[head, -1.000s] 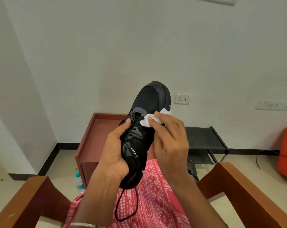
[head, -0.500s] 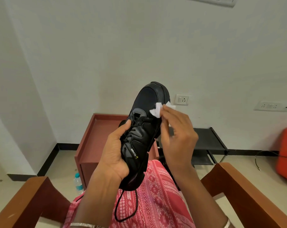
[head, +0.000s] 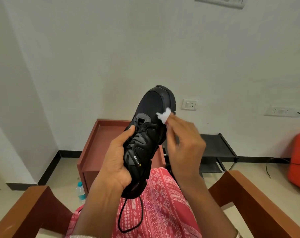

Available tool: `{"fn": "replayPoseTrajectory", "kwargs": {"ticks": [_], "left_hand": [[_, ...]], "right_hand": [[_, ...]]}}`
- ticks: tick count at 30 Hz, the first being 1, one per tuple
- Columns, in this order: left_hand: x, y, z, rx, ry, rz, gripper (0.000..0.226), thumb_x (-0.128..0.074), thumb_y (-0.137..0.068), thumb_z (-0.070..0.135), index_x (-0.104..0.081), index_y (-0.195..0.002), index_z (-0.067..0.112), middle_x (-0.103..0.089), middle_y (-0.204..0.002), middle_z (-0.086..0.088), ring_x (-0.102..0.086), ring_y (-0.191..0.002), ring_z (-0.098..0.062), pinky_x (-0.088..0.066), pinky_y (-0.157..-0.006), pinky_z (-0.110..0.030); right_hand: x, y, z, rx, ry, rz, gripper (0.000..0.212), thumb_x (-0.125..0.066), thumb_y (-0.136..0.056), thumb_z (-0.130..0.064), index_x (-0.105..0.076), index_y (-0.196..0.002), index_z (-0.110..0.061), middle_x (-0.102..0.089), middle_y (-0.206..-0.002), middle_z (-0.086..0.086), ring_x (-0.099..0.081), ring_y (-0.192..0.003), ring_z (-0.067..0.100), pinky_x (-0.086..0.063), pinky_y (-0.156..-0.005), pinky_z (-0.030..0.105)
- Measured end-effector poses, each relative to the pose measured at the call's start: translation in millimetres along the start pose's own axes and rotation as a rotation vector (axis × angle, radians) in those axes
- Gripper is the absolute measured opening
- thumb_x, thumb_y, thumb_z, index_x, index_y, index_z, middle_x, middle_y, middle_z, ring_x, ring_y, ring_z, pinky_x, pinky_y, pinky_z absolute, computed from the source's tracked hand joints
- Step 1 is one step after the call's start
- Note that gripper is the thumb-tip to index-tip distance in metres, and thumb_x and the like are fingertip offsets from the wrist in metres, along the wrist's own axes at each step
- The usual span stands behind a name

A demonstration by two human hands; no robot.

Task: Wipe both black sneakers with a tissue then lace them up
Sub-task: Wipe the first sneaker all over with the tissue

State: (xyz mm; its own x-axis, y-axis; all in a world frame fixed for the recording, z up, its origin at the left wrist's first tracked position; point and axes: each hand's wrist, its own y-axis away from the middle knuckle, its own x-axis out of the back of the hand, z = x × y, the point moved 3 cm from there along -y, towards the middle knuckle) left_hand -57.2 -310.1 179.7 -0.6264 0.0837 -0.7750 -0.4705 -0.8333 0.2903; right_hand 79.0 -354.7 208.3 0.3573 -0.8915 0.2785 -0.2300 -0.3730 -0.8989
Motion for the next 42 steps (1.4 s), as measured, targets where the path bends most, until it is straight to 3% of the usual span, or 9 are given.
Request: {"fn": "replayPoseTrajectory", "kwargs": {"ticks": [5, 10, 14, 20, 24, 32, 36, 40, 42], "left_hand": [[-4, 2, -3, 0.011, -0.027, -0.024, 0.030, -0.068, -0.089, 0.031, -0.079, -0.105, 0.007, -0.076, -0.099, -0.014, -0.072, -0.084, -0.029, -0.053, -0.092, -0.041], [1, 1, 1, 0.028, 0.028, -0.029, 0.032, -0.066, -0.092, 0.032, -0.078, -0.108, 0.008, -0.074, -0.111, -0.015, -0.069, -0.099, -0.032, -0.048, -0.105, -0.045], [2, 0, 1, 0.035, 0.038, -0.016, 0.030, -0.064, -0.093, 0.031, -0.080, -0.101, 0.007, -0.075, -0.106, -0.015, -0.070, -0.094, -0.031, -0.048, -0.106, -0.045], [4, -1, -2, 0.029, -0.046, 0.023, 0.037, -0.071, -0.088, 0.030, -0.073, -0.118, 0.007, -0.075, -0.105, -0.014, -0.073, -0.087, -0.030, -0.055, -0.092, -0.042], [6, -3, -3, 0.040, -0.072, 0.024, 0.038, -0.072, -0.086, 0.031, -0.074, -0.117, 0.008, -0.075, -0.101, -0.013, -0.071, -0.083, -0.031, -0.054, -0.090, -0.043], [5, -3, -3, 0.058, -0.026, 0.001, 0.036, -0.068, -0.089, 0.034, -0.076, -0.112, 0.007, -0.073, -0.112, -0.016, -0.070, -0.092, -0.034, -0.048, -0.101, -0.049], [5, -3, -4, 0.050, -0.062, 0.026, 0.037, -0.072, -0.087, 0.031, -0.075, -0.115, 0.006, -0.074, -0.108, -0.016, -0.070, -0.091, -0.033, -0.053, -0.093, -0.045], [3, -1, -7, 0.064, -0.065, 0.025, 0.037, -0.074, -0.086, 0.027, -0.074, -0.116, 0.005, -0.074, -0.104, -0.015, -0.072, -0.087, -0.031, -0.054, -0.096, -0.044], [2, -1, -6, 0.055, -0.079, 0.013, 0.035, -0.073, -0.086, 0.027, -0.075, -0.113, 0.006, -0.075, -0.101, -0.014, -0.072, -0.084, -0.030, -0.058, -0.087, -0.042]], "right_hand": [[2, -18, 1, -0.010, 0.027, 0.064, 0.024, -0.063, -0.094, -0.006, -0.071, -0.117, -0.006, -0.072, -0.112, 0.007, -0.064, -0.105, 0.017, -0.042, -0.097, 0.011], [1, 33, -6, -0.028, -0.018, -0.026, 0.022, -0.061, -0.095, -0.011, -0.071, -0.114, -0.004, -0.069, -0.104, 0.008, -0.061, -0.099, 0.011, -0.044, -0.092, 0.009], [-3, 36, -5, -0.052, -0.019, -0.064, 0.022, -0.064, -0.091, -0.008, -0.072, -0.110, -0.002, -0.070, -0.105, 0.009, -0.065, -0.100, 0.016, -0.044, -0.096, 0.011], [0, -21, 4, -0.059, 0.065, -0.024, 0.019, -0.063, -0.093, -0.003, -0.070, -0.111, -0.004, -0.065, -0.109, 0.009, -0.058, -0.101, 0.017, -0.036, -0.091, 0.004], [3, -19, 5, -0.038, 0.090, -0.013, 0.019, -0.060, -0.094, -0.006, -0.070, -0.111, -0.006, -0.066, -0.107, 0.008, -0.056, -0.101, 0.017, -0.035, -0.091, 0.005], [1, 38, -5, -0.029, 0.060, -0.035, 0.023, -0.072, -0.086, 0.000, -0.073, -0.109, -0.002, -0.070, -0.104, 0.008, -0.061, -0.101, 0.019, -0.042, -0.096, 0.012], [1, -5, 5, -0.032, 0.093, 0.008, 0.024, -0.067, -0.088, 0.000, -0.072, -0.111, -0.005, -0.071, -0.106, 0.006, -0.060, -0.102, 0.019, -0.038, -0.097, 0.010], [4, -36, 11, -0.026, 0.115, 0.045, 0.024, -0.062, -0.092, -0.001, -0.074, -0.111, -0.010, -0.072, -0.109, 0.003, -0.060, -0.103, 0.021, -0.040, -0.095, 0.013], [6, -28, 11, -0.022, 0.111, 0.058, 0.026, -0.060, -0.093, -0.002, -0.073, -0.114, -0.009, -0.072, -0.111, 0.003, -0.060, -0.105, 0.019, -0.041, -0.096, 0.012]]}}
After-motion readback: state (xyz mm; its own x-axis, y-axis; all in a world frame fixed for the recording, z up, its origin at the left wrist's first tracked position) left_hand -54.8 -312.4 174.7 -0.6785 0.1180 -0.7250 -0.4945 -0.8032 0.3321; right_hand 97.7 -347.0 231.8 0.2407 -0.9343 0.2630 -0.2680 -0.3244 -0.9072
